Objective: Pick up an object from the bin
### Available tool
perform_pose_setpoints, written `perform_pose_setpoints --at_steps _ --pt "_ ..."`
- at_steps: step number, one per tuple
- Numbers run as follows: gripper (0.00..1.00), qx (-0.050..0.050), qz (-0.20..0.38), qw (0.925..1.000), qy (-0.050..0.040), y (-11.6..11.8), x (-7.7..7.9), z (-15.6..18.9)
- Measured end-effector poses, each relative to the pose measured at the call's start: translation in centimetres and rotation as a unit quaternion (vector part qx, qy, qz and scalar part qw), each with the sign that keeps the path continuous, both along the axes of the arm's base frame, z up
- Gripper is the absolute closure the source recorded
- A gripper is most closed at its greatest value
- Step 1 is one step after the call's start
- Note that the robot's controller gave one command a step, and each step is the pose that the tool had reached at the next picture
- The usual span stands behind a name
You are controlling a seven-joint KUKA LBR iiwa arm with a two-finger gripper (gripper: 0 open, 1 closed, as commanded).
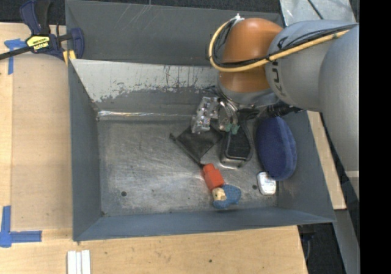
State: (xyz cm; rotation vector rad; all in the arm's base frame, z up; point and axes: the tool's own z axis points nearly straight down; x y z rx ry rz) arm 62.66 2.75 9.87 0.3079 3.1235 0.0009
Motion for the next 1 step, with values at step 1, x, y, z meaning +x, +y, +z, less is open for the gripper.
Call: perform_pose_setpoints --at_steps 1 --pt "0.00 0.000 0.000 1.0000 0.0000 0.00 0.00 0.00"
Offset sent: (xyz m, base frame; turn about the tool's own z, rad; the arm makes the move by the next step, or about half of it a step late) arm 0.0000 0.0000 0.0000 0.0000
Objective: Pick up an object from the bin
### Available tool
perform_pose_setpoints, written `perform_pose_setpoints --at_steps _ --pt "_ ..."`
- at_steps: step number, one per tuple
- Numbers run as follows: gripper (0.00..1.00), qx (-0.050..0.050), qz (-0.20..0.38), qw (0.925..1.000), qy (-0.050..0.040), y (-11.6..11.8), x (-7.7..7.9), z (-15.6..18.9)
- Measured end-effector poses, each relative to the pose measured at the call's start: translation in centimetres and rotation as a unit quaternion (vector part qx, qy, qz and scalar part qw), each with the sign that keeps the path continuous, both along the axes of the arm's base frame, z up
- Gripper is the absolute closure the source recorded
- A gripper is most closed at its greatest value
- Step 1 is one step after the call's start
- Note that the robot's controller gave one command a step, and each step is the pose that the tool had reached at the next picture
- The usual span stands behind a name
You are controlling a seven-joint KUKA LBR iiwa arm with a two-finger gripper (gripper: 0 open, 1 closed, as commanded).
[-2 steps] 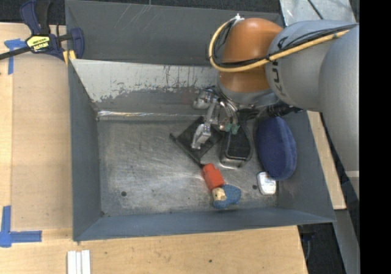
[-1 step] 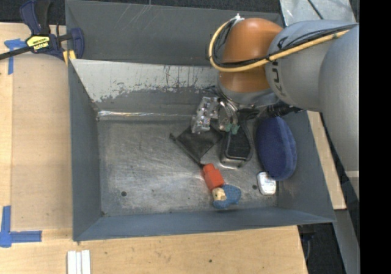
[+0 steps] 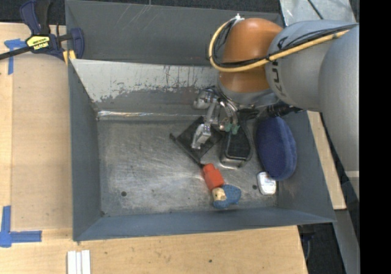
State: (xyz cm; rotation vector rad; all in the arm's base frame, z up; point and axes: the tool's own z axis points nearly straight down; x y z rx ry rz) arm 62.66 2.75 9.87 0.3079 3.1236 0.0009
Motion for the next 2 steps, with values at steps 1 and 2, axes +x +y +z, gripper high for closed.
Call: perform_pose_setpoints --at_steps 1,2 --pt "0.00 -0.001 0.182 0.9833 0.0009 -1.4 -1.5 3.2" --pt "0.00 0.000 0.106 0.9943 -0.0013 -2.3 -1.6 -2.4"
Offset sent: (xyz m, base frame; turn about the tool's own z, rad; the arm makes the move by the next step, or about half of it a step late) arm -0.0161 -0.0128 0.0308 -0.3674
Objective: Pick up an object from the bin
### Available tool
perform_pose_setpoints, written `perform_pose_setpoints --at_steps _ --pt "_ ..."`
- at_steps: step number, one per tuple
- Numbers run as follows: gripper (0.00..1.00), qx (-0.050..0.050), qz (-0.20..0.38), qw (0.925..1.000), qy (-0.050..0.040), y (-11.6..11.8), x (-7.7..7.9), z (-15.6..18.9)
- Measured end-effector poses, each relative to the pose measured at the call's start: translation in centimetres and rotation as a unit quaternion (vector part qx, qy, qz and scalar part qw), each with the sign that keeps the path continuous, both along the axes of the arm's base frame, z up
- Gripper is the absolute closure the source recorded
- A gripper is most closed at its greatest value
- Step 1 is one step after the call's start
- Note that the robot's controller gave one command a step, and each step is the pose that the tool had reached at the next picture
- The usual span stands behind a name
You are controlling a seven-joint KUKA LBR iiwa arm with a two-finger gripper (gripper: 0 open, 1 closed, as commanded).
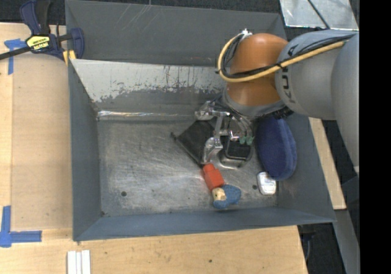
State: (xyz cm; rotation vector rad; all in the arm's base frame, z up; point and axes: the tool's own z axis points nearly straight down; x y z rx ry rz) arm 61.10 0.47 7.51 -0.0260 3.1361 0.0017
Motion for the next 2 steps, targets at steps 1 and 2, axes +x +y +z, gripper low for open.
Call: perform_pose_setpoints --at_steps 1,2 --pt "1.00 0.001 -0.001 0.9999 -0.0145 0.0 0.7 0.5" --pt "1.00 -0.001 0.014 0.9999 -0.0042 -0.6 0.0 18.2"
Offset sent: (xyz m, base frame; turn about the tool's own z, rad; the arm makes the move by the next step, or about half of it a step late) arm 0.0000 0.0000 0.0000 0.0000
